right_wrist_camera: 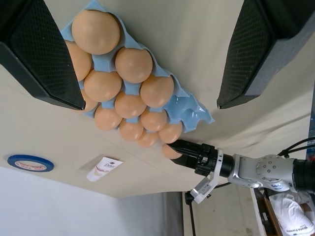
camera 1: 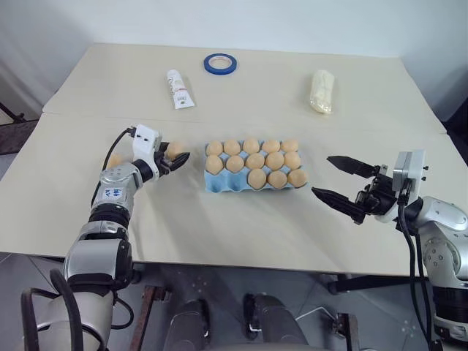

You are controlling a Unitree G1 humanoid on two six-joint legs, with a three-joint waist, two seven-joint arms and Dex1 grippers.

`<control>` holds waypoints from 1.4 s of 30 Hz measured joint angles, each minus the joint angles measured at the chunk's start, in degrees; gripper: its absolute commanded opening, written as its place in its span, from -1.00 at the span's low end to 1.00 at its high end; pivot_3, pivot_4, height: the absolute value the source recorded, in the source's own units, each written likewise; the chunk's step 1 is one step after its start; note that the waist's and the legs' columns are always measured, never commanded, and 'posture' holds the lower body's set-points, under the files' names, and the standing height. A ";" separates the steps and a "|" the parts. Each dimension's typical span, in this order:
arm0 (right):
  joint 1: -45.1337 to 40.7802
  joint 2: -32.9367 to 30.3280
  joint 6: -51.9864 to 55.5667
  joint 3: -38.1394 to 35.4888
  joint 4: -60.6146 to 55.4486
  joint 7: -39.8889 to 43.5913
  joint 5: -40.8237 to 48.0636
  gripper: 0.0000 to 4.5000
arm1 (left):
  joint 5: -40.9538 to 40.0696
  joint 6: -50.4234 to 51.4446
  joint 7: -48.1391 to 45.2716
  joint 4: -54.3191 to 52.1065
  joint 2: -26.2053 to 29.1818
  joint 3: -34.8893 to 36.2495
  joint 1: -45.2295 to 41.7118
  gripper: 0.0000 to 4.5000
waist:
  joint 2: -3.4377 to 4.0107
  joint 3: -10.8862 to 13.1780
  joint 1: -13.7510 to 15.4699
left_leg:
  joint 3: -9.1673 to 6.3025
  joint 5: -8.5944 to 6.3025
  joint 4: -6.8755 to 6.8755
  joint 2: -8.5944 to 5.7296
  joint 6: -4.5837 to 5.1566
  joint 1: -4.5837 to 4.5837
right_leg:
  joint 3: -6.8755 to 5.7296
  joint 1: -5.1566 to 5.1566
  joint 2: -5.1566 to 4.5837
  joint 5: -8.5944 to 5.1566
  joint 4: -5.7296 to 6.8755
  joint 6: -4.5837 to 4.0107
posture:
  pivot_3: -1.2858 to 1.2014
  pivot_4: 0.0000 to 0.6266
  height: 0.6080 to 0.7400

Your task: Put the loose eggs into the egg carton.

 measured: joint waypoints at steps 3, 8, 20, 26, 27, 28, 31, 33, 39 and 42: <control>0.09 -0.25 -0.03 -0.01 0.00 0.01 -0.04 1.00 | 0.58 -0.98 -0.26 1.17 -0.08 0.00 -0.87 -0.12 | 0.00 0.00 0.02 | 0.00 0.00 0.02 -0.01 0.00 -0.01 | -0.01 0.00 -0.01 0.00 0.00 0.00 | 0.03 -0.52 1.00; 0.79 -0.27 -0.26 -0.11 -0.01 0.01 -0.38 1.00 | 0.53 -3.07 -3.02 1.03 -0.09 0.25 -1.85 -0.22 | 0.00 0.00 0.04 | 0.00 0.00 0.03 -0.01 0.00 -0.01 | -0.01 0.00 -0.01 0.00 0.02 0.00 | 0.03 -0.52 1.00; 1.93 -0.30 -0.58 -1.20 -0.09 0.00 -0.73 1.00 | -5.85 7.50 -24.07 -22.84 -3.79 -3.42 2.05 -0.25 | 0.01 0.00 -0.06 | 0.04 0.04 0.07 -0.02 -0.05 0.03 | 0.08 0.02 0.03 0.00 0.12 0.00 | 0.03 -0.52 1.00; 2.77 -0.28 -0.83 -1.21 -0.32 -0.25 -1.10 1.00 | -5.80 12.82 -27.52 -27.43 -5.26 -8.04 4.58 -0.25 | 0.00 0.00 -0.10 | 0.03 0.11 0.12 -0.02 -0.03 0.07 | 0.10 0.02 0.04 0.00 0.24 -0.01 | 0.03 -0.52 1.00; 3.32 -0.27 -0.91 -1.27 -0.65 -0.35 -1.10 1.00 | -5.80 13.10 -27.64 -27.93 -5.26 -8.17 4.58 -0.25 | 0.00 0.00 -0.06 | 0.01 0.11 0.12 -0.02 -0.02 0.07 | 0.10 0.02 0.04 0.00 0.25 -0.01 | 0.03 -0.52 1.00; 3.79 -0.23 -0.95 -1.27 -0.96 -0.46 -1.10 1.00 | -5.80 13.33 -27.75 -28.32 -5.27 -8.34 4.57 -0.25 | 0.00 0.00 -0.03 | 0.02 0.11 0.12 -0.03 -0.02 0.07 | 0.10 0.02 0.03 0.00 0.24 0.00 | 0.03 -0.52 1.00; 4.69 -0.16 -1.23 -1.33 -2.00 -1.04 -1.09 1.00 | -5.63 13.65 -28.16 -28.45 -5.54 -9.32 4.54 -0.11 | 0.00 0.00 -0.03 | 0.02 0.11 0.12 -0.04 -0.02 0.06 | 0.11 0.02 0.02 0.00 0.22 0.00 | 0.03 -0.52 1.00; 4.90 -0.13 -1.54 -1.38 -2.36 -1.41 -1.08 1.00 | -5.60 14.15 -28.59 -28.45 -5.79 -10.05 4.54 0.16 | 0.00 0.00 -0.03 | 0.02 0.11 0.12 -0.04 -0.02 0.06 | 0.11 0.02 0.02 0.00 0.22 0.01 | 0.03 -0.52 1.00; 6.03 0.16 -1.69 -1.39 -2.51 -2.34 -1.08 1.00 | -5.10 15.98 -27.69 -28.60 -5.92 -10.32 4.49 0.99 | 0.00 0.00 -0.07 | 0.01 0.11 0.12 -0.03 -0.02 0.06 | 0.12 0.02 0.03 0.00 0.23 0.00 | 0.03 -0.52 1.00; 5.97 0.21 -1.71 -1.39 -2.52 -2.63 -1.07 1.00 | -4.68 16.19 -26.77 -28.60 -5.51 -10.32 4.32 0.99 | 0.00 0.00 -0.06 | 0.01 0.11 0.12 -0.03 -0.02 0.06 | 0.12 0.02 0.03 0.00 0.23 0.01 | 0.03 -0.52 1.00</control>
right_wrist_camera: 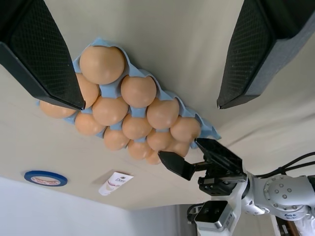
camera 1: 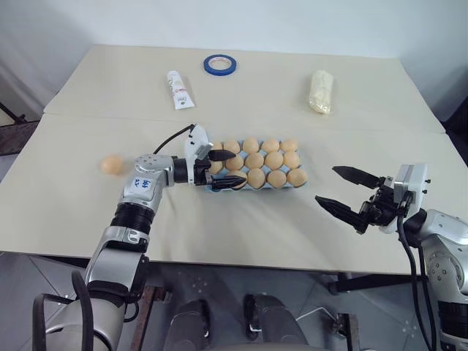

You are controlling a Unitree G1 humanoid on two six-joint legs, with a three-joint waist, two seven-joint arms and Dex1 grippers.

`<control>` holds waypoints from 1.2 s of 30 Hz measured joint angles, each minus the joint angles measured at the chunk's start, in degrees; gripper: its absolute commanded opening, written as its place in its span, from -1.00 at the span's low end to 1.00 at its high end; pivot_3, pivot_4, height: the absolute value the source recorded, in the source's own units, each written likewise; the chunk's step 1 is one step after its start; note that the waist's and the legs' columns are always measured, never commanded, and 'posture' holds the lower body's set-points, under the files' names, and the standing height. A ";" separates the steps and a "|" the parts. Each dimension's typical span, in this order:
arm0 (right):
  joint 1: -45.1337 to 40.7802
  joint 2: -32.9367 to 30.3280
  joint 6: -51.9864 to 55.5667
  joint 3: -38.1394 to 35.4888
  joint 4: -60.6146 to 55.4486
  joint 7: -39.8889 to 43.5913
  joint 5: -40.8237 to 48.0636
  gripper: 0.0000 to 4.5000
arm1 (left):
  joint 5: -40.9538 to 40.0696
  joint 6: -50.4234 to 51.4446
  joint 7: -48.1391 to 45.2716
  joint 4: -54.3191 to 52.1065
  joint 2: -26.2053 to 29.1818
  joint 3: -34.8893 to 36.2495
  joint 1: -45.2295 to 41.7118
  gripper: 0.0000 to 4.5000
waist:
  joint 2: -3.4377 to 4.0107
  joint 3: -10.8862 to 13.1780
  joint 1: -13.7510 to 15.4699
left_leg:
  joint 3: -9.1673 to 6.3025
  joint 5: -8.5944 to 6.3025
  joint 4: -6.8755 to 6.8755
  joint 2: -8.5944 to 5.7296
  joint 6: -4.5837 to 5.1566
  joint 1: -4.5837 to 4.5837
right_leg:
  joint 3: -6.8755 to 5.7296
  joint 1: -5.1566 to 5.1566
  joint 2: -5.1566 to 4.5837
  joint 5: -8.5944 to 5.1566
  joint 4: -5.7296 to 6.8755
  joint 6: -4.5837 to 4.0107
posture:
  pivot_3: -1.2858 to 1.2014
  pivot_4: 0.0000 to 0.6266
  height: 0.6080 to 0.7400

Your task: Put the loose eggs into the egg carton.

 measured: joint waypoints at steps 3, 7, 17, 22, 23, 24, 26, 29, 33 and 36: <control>-0.09 0.04 -0.01 0.01 0.00 -0.05 0.00 1.00 | 0.21 0.32 1.35 -0.55 1.67 0.27 -0.10 0.99 | 0.00 0.00 -0.06 | 0.00 0.00 -0.03 0.01 0.00 0.00 | 0.00 -0.01 0.01 0.00 0.00 0.00 | 0.03 -0.52 1.00; -1.19 0.06 -0.01 0.18 0.23 0.06 -0.02 1.00 | -0.25 0.78 4.08 -4.62 5.13 3.28 0.12 0.99 | 0.00 0.00 -0.13 | 0.01 0.00 -0.04 0.02 -0.01 0.00 | 0.01 -0.02 0.00 0.00 0.00 0.00 | 0.03 -0.52 1.00; -6.40 0.29 -0.02 2.62 4.71 2.57 -0.83 1.00 | -6.45 2.58 16.44 -26.65 11.96 21.04 21.53 0.99 | 0.01 0.00 -0.17 | 0.01 -0.01 -0.05 0.04 0.00 0.08 | 0.02 0.03 -0.06 -0.01 0.04 -0.02 | 0.03 -0.52 1.00; -9.28 0.56 -0.09 4.10 7.57 4.35 -1.49 1.00 | -8.98 3.61 26.84 -37.50 10.45 31.55 35.07 0.99 | 0.01 0.00 -0.10 | -0.03 -0.02 -0.07 0.03 0.04 0.12 | 0.00 0.07 -0.10 -0.01 0.01 -0.02 | 0.03 -0.52 1.00; -9.47 0.57 -0.10 4.44 7.88 4.81 -1.61 1.00 | -9.43 3.92 28.81 -38.62 10.08 33.30 36.70 0.99 | 0.01 0.00 -0.08 | -0.05 -0.02 -0.07 0.05 0.03 0.11 | -0.02 0.07 -0.08 -0.01 0.01 -0.03 | 0.03 -0.52 1.00; -10.10 0.73 -0.10 4.83 8.59 5.20 -1.77 1.00 | -10.29 4.16 30.81 -39.69 9.51 35.33 38.44 0.99 | 0.01 0.00 -0.02 | -0.07 -0.02 -0.06 0.04 0.03 0.13 | -0.03 0.09 -0.09 -0.01 0.01 -0.04 | 0.03 -0.52 1.00; -11.25 0.89 -0.11 5.02 9.58 5.57 -1.88 1.00 | -11.60 4.20 33.80 -41.65 8.20 38.77 41.39 0.99 | 0.01 0.00 0.00 | -0.07 -0.02 -0.07 0.02 0.04 0.12 | -0.03 0.12 -0.12 0.00 -0.02 -0.04 | 0.03 -0.52 1.00; -11.96 0.95 -0.19 5.24 9.99 6.27 -2.07 1.00 | -13.19 4.31 37.08 -43.25 7.06 42.17 45.83 0.99 | 0.00 -0.01 0.03 | -0.07 -0.04 -0.08 0.02 0.05 0.11 | -0.04 0.13 -0.12 0.00 -0.08 -0.04 | 0.03 -0.52 1.00; -13.19 1.08 -0.19 5.95 11.39 6.94 -2.69 1.00 | -14.53 5.04 41.01 -44.38 5.92 44.61 49.86 0.99 | 0.00 -0.01 -0.01 | -0.07 -0.12 -0.10 0.03 -0.05 0.12 | -0.04 0.13 -0.12 -0.01 -0.11 -0.06 | 0.03 -0.52 1.00; -13.41 1.61 -0.20 6.39 11.79 7.08 -2.95 1.00 | -15.39 5.61 42.71 -45.04 5.11 44.94 50.95 0.99 | -0.01 -0.01 0.05 | -0.08 -0.19 -0.11 0.03 -0.18 0.11 | -0.05 0.12 -0.11 -0.01 -0.12 -0.08 | 0.03 -0.52 1.00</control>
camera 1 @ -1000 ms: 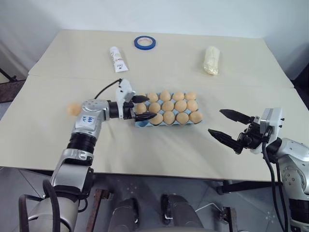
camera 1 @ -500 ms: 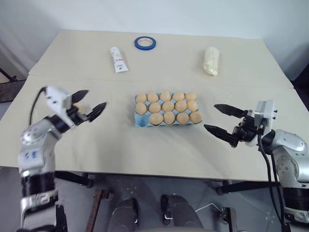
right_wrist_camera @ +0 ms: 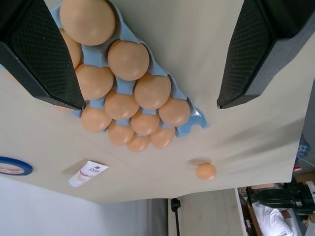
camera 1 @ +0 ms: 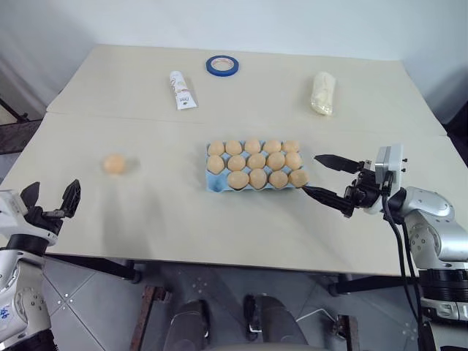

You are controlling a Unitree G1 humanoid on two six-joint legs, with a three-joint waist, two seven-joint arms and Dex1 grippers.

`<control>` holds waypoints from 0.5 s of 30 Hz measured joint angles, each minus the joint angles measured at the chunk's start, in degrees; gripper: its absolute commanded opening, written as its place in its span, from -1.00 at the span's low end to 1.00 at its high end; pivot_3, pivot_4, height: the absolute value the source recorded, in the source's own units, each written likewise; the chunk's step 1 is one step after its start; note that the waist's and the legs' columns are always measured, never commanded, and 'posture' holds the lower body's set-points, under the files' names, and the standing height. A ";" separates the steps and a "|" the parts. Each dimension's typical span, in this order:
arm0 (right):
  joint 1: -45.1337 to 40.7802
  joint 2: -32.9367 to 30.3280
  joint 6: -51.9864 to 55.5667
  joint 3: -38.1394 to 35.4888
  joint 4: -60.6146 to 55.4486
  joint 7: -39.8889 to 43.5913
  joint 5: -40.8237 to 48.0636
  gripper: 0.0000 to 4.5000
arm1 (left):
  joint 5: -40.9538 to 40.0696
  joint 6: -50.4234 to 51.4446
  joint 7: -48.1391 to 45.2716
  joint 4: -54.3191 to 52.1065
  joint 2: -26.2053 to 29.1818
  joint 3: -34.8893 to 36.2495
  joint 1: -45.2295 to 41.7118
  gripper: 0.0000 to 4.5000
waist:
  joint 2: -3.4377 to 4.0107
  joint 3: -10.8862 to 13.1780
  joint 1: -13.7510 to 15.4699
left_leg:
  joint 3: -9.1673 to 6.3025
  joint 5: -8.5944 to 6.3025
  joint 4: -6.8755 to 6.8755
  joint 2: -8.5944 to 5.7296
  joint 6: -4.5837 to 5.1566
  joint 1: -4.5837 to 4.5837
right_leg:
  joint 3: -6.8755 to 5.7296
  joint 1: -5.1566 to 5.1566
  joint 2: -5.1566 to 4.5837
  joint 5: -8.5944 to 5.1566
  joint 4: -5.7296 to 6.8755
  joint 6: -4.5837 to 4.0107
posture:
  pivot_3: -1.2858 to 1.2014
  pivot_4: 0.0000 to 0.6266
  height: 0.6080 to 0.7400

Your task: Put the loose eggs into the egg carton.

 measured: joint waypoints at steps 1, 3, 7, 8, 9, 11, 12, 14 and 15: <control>-0.09 0.17 0.00 0.27 0.00 0.04 -0.05 1.00 | -0.27 0.00 0.26 0.00 0.00 -0.01 -0.05 0.99 | 0.00 0.00 -0.01 | -0.01 -0.01 0.00 0.00 -0.01 0.00 | -0.01 0.00 0.00 0.00 0.00 -0.01 | 0.03 -0.52 1.00; -0.11 0.42 0.00 0.41 0.01 0.11 -0.15 1.00 | -0.47 -0.01 0.79 0.20 0.28 -0.37 -0.98 0.99 | 0.00 0.00 -0.01 | 0.00 -0.01 0.00 0.00 -0.02 -0.01 | -0.01 0.00 0.00 0.00 -0.01 -0.02 | 0.03 -0.52 1.00; -0.31 0.50 0.00 0.51 0.00 0.17 -0.24 1.00 | 0.00 1.13 1.58 3.69 3.39 -3.39 -6.61 0.99 | 0.00 0.00 0.01 | 0.00 -0.01 0.00 0.00 -0.02 -0.01 | -0.03 0.01 0.01 0.02 -0.02 -0.04 | 0.03 -0.52 1.00; -0.31 0.50 0.00 0.51 -0.02 0.14 -0.24 1.00 | 0.21 1.37 1.70 4.76 3.98 -4.28 -8.06 0.99 | 0.01 0.00 0.00 | 0.00 -0.01 -0.01 -0.01 -0.01 0.00 | -0.02 0.02 -0.01 0.02 -0.04 -0.04 | 0.03 -0.52 1.00; -0.29 0.53 0.00 0.51 -0.05 0.09 -0.24 1.00 | 0.44 1.67 1.70 5.30 4.29 -5.00 -8.97 0.99 | 0.00 0.00 -0.01 | 0.01 -0.01 -0.02 -0.01 -0.01 -0.02 | -0.02 0.00 0.00 0.03 -0.06 -0.03 | 0.03 -0.52 1.00; -0.19 0.54 0.01 0.49 -0.14 -0.05 -0.23 1.00 | 0.72 1.85 1.64 7.70 4.71 -7.03 -11.31 0.99 | 0.00 0.00 -0.16 | 0.04 0.05 -0.05 0.01 0.11 -0.02 | -0.01 -0.01 0.02 0.03 -0.09 -0.03 | 0.03 -0.52 1.00; 0.00 0.54 0.02 0.40 -0.24 -0.16 -0.23 1.00 | 0.91 1.88 1.52 9.73 4.86 -8.27 -13.07 0.99 | 0.00 0.00 -0.15 | 0.03 0.10 -0.07 0.02 0.18 -0.03 | -0.02 -0.02 0.03 0.03 -0.09 -0.03 | 0.03 -0.52 1.00; 0.22 0.56 0.05 0.42 -0.50 -0.44 -0.21 1.00 | 1.93 2.11 1.22 14.71 5.82 -10.44 -16.62 0.99 | 0.00 0.00 -0.05 | 0.02 0.10 -0.09 0.04 0.16 -0.04 | -0.06 -0.06 0.06 0.02 -0.09 -0.05 | 0.03 -0.52 1.00; 0.40 0.57 0.05 0.35 -0.65 -0.53 -0.21 1.00 | 2.34 2.37 1.17 16.61 6.18 -11.24 -18.11 0.99 | 0.00 0.00 -0.08 | 0.03 0.10 -0.11 0.04 0.16 -0.03 | -0.05 -0.06 0.07 0.02 -0.09 -0.05 | 0.03 -0.52 1.00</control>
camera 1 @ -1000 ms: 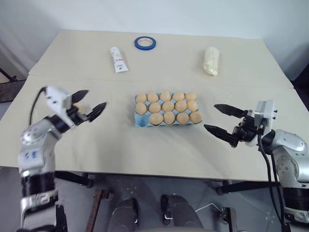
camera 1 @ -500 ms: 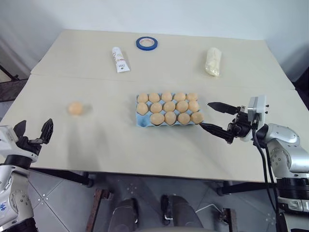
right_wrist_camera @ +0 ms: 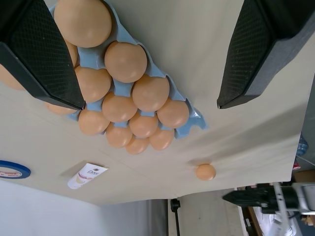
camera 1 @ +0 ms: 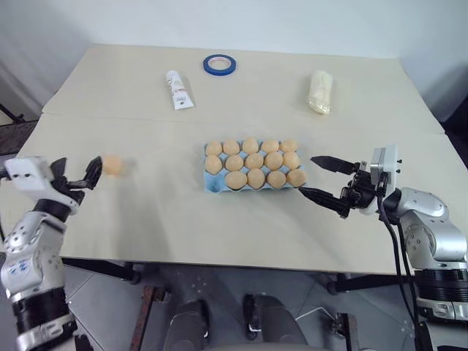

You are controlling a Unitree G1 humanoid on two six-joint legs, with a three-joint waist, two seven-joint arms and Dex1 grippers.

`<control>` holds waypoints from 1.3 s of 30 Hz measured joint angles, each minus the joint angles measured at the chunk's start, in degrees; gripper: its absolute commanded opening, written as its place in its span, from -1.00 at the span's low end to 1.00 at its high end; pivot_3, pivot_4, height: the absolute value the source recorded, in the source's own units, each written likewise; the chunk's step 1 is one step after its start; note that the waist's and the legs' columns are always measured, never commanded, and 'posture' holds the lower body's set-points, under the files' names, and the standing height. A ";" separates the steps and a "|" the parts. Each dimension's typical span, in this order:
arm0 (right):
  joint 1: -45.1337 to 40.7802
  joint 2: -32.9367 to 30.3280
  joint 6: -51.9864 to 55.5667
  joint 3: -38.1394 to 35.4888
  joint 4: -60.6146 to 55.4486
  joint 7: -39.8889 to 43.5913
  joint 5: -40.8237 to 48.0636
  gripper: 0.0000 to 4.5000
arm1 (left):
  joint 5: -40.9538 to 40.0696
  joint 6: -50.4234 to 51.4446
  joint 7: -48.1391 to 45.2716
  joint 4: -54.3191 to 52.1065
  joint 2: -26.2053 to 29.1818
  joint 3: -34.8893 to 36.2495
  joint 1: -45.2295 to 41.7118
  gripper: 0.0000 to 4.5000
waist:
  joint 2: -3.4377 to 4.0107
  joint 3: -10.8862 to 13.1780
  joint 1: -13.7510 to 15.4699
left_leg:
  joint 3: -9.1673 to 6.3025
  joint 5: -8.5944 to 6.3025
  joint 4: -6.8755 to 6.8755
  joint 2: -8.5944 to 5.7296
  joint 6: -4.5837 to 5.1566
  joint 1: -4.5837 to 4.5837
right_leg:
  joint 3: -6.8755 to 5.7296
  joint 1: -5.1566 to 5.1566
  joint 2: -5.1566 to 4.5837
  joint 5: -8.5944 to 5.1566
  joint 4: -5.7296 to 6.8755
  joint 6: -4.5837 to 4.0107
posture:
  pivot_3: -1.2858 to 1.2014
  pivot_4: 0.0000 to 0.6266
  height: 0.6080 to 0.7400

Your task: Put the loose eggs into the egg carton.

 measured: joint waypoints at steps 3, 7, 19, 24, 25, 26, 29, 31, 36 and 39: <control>0.29 0.00 0.02 0.01 -0.24 -0.21 -0.01 1.00 | 1.86 2.34 1.17 8.62 1.17 -2.70 -6.50 0.99 | 0.00 0.00 0.03 | 0.01 0.00 0.03 -0.01 0.01 -0.01 | 0.01 0.00 -0.01 0.01 0.00 0.01 | 0.03 -0.52 1.00; 0.65 -0.02 0.05 -0.12 -0.99 -0.71 0.00 1.00 | 4.08 2.25 1.67 16.30 1.36 -5.56 -11.98 0.99 | 0.00 0.00 0.01 | 0.03 -0.01 0.03 -0.02 0.01 -0.03 | 0.00 0.00 -0.03 0.02 -0.02 0.04 | 0.03 -0.52 1.00; 2.92 -0.85 0.31 -1.53 -2.88 -1.52 0.09 1.00 | 9.54 2.99 -1.53 25.42 3.67 -11.56 -16.49 0.15 | 0.00 0.00 0.10 | 0.02 -0.01 0.03 -0.01 -0.04 -0.02 | -0.02 -0.03 -0.05 0.01 0.04 0.03 | 0.03 -0.52 1.00; 3.47 -0.87 0.34 -1.88 -3.26 -1.65 0.10 1.00 | 9.57 1.40 -2.44 25.23 3.59 -11.64 -16.40 -0.30 | 0.00 0.00 0.06 | 0.01 -0.01 0.02 -0.01 -0.03 -0.04 | -0.02 -0.04 -0.06 0.01 0.03 0.03 | 0.03 -0.52 1.00; 3.52 -0.87 0.34 -1.88 -3.26 -1.65 0.10 1.00 | 9.53 1.10 -3.01 24.60 3.54 -11.67 -16.36 -0.31 | 0.00 0.00 0.05 | 0.02 0.00 0.02 -0.01 -0.03 -0.04 | -0.02 -0.04 -0.05 0.01 0.03 0.03 | 0.03 -0.52 1.00; 3.51 -0.87 0.34 -1.88 -3.27 -1.65 0.10 1.00 | 9.46 0.71 -3.72 23.65 3.46 -11.78 -16.33 -0.31 | 0.00 0.00 0.07 | 0.01 0.00 0.02 -0.01 -0.03 -0.05 | -0.03 -0.04 -0.05 0.01 0.03 0.03 | 0.03 -0.52 1.00; 3.48 -0.87 0.34 -1.89 -3.26 -1.67 0.09 1.00 | 9.13 -1.80 -6.11 20.89 3.21 -12.04 -16.33 -0.31 | 0.00 0.00 0.10 | 0.01 -0.01 0.03 -0.01 -0.03 -0.05 | -0.03 -0.04 -0.06 0.01 0.03 0.03 | 0.03 -0.52 1.00; 3.44 -0.87 0.33 -1.88 -3.26 -1.69 0.08 1.00 | 8.47 -4.73 -9.20 18.42 2.61 -12.53 -16.32 -0.31 | 0.00 0.00 0.11 | 0.02 -0.01 0.04 -0.02 -0.03 -0.05 | -0.03 -0.03 -0.06 0.01 0.03 0.03 | 0.03 -0.52 1.00; 3.38 -0.86 0.29 -1.91 -3.25 -1.86 0.05 1.00 | 8.17 -8.70 -15.43 13.87 -0.63 -16.61 -16.47 -0.31 | 0.00 0.00 0.14 | 0.03 0.00 0.05 -0.03 -0.01 -0.04 | -0.02 -0.01 -0.05 0.01 0.03 0.03 | 0.03 -0.52 1.00; 3.39 -0.83 0.14 -1.93 -3.24 -2.06 0.04 1.00 | 7.97 -7.54 -19.12 12.04 -3.79 -20.62 -16.89 -0.31 | 0.00 0.00 0.14 | 0.03 0.01 0.08 -0.04 0.00 -0.06 | -0.01 -0.01 -0.04 0.01 0.04 0.03 | 0.03 -0.52 1.00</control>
